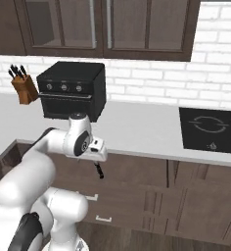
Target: Pick up the knife from the drawer and place it on the cutting board. Then place the meat from the plate to the cutting board.
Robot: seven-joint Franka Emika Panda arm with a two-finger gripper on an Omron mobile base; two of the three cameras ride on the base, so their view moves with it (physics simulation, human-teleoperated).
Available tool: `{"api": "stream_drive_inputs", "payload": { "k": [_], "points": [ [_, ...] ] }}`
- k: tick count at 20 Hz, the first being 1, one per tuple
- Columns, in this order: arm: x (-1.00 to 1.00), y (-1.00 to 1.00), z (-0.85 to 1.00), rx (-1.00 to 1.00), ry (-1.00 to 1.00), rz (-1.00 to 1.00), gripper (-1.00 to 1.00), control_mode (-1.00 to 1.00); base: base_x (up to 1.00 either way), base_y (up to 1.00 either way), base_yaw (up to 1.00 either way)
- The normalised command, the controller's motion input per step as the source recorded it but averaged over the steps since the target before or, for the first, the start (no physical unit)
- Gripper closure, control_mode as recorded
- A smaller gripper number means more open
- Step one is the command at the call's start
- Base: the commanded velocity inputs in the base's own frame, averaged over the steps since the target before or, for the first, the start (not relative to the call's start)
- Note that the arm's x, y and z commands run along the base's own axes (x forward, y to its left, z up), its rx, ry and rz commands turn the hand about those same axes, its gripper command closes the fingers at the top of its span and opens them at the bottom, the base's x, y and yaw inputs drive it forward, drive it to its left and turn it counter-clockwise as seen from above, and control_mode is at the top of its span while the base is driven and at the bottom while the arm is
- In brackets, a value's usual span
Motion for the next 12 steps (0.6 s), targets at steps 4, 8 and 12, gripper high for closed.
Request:
{"api": "stream_drive_inputs", "payload": {
  "k": [4,8,12],
  "points": [
    [0.39,0.00,-0.45,0.00,0.00,0.00,-1.00,-1.00,0.00,0.00,0.00],
    [0.33,0.00,-0.41,0.00,0.00,0.00,-1.00,-1.00,0.00,0.00,0.00],
    [0.14,0.00,-0.42,0.00,0.02,0.00,-1.00,-1.00,0.00,0.00,0.00]
  ]
}}
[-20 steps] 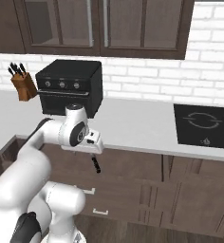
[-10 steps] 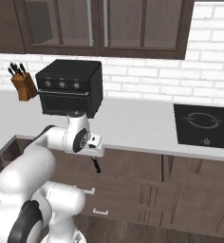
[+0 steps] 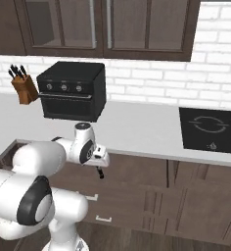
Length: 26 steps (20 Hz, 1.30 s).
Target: Pick up the knife from the drawer and place it on the cutting board. Then place the meat from the plate to the cutting board.
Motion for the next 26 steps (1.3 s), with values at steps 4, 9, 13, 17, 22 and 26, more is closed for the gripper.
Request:
{"api": "stream_drive_inputs", "payload": {
  "k": [4,9,13,17,22,26],
  "points": [
    [0.02,0.00,-0.37,0.00,0.03,0.00,-1.00,-1.00,0.00,0.00,0.00],
    [0.00,0.00,-0.43,0.00,0.02,0.00,-1.00,-1.00,0.00,0.00,0.00],
    [0.00,0.00,-0.45,0.00,0.04,-0.01,-1.00,-1.00,0.00,0.00,0.00],
    [0.00,0.00,-0.34,0.00,0.01,0.00,-1.00,-1.00,0.00,0.00,0.00],
    [-0.33,0.00,-0.05,0.00,0.04,0.00,-1.00,-1.00,0.00,0.00,0.00],
    [-0.80,0.00,-0.42,0.00,0.02,0.00,-1.00,-1.00,0.00,0.00,0.00]
  ]
}}
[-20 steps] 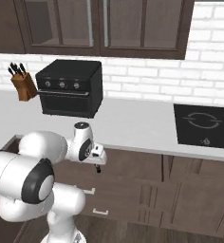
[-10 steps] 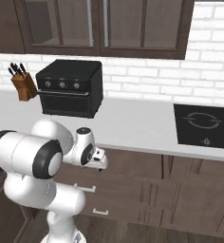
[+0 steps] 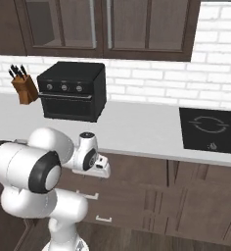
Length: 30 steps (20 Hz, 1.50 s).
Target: Pick up the knife from the drawer and place it on the cutting board. Then place the meat from the plate to the cutting board.
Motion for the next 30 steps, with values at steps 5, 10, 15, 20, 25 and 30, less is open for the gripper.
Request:
{"api": "stream_drive_inputs", "payload": {
  "k": [5,10,15,20,25,30],
  "points": [
    [-0.91,0.00,-0.43,0.02,0.02,0.00,-1.00,-1.00,0.00,0.00,0.00],
    [-0.91,0.00,-0.17,0.01,0.07,0.00,-1.00,-1.00,0.00,0.00,0.00],
    [-0.52,0.01,0.13,0.01,0.04,0.00,-1.00,-1.00,0.00,0.00,0.00],
    [0.50,0.12,0.63,0.02,-0.05,0.01,-1.00,-1.00,0.00,0.00,0.00],
    [0.60,0.04,-0.01,0.01,-0.01,0.00,-1.00,-1.00,0.00,0.00,0.00],
    [0.53,0.01,-0.08,0.00,0.00,0.00,-1.00,-1.00,0.00,0.00,0.00]
  ]
}}
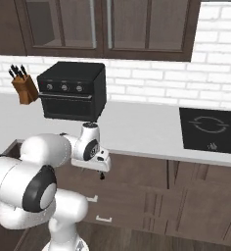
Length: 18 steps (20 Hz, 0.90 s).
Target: Pick up the knife from the drawer and place it on the cutting board. Then place the meat from the plate to the cutting board.
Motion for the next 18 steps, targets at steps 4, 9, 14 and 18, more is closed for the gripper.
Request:
{"api": "stream_drive_inputs", "payload": {
  "k": [4,9,14,18],
  "points": [
    [0.39,0.00,-0.17,0.00,0.00,0.00,-1.00,-1.00,0.00,0.00,0.00],
    [0.21,0.00,-0.57,0.00,0.01,0.01,-1.00,-1.00,0.00,0.00,0.00],
    [0.10,0.00,-0.71,0.00,0.00,0.01,-1.00,-1.00,0.00,0.00,0.00],
    [-0.41,-0.03,-0.48,0.00,0.00,0.01,-1.00,-1.00,0.00,0.00,0.00]
  ]
}}
